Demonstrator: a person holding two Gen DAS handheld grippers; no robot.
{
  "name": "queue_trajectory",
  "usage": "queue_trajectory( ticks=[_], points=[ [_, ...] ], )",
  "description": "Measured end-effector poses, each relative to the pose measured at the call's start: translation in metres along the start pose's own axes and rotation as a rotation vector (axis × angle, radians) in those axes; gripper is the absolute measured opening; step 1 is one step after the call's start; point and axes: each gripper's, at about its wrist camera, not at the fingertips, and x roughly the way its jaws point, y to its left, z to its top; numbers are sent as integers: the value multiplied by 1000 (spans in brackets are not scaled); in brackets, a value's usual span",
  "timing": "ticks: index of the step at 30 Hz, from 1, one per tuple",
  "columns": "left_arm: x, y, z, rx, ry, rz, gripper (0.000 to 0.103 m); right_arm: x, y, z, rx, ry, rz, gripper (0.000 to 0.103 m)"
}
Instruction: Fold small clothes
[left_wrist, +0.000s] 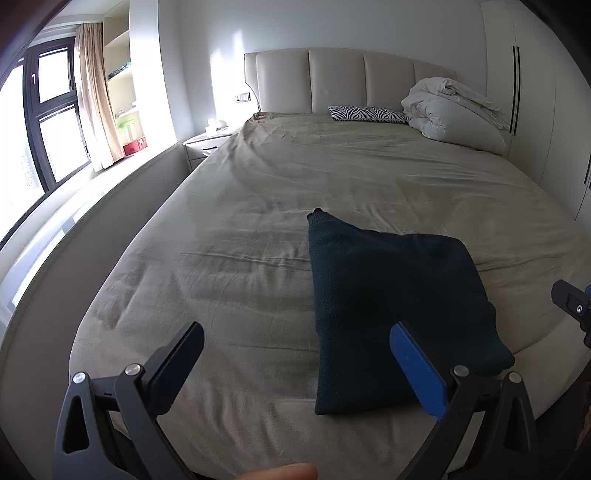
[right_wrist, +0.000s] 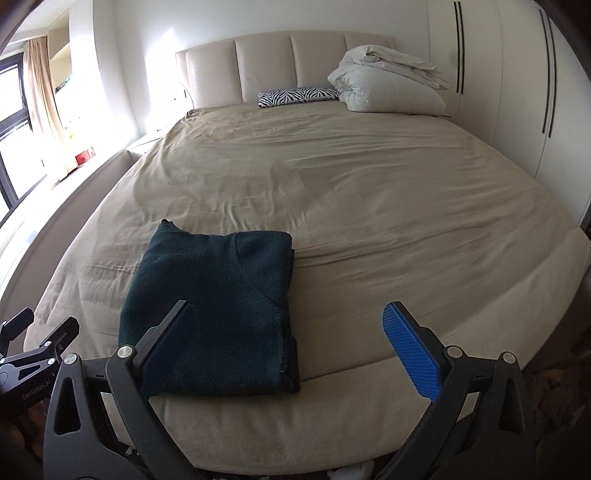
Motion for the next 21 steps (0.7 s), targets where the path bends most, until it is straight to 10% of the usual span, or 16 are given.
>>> queue_trajectory(
  ticks=[21],
  points=[
    [23,10,-6,-13,53,17,103,42,13,-32,-60,157,-37,103]
  ],
)
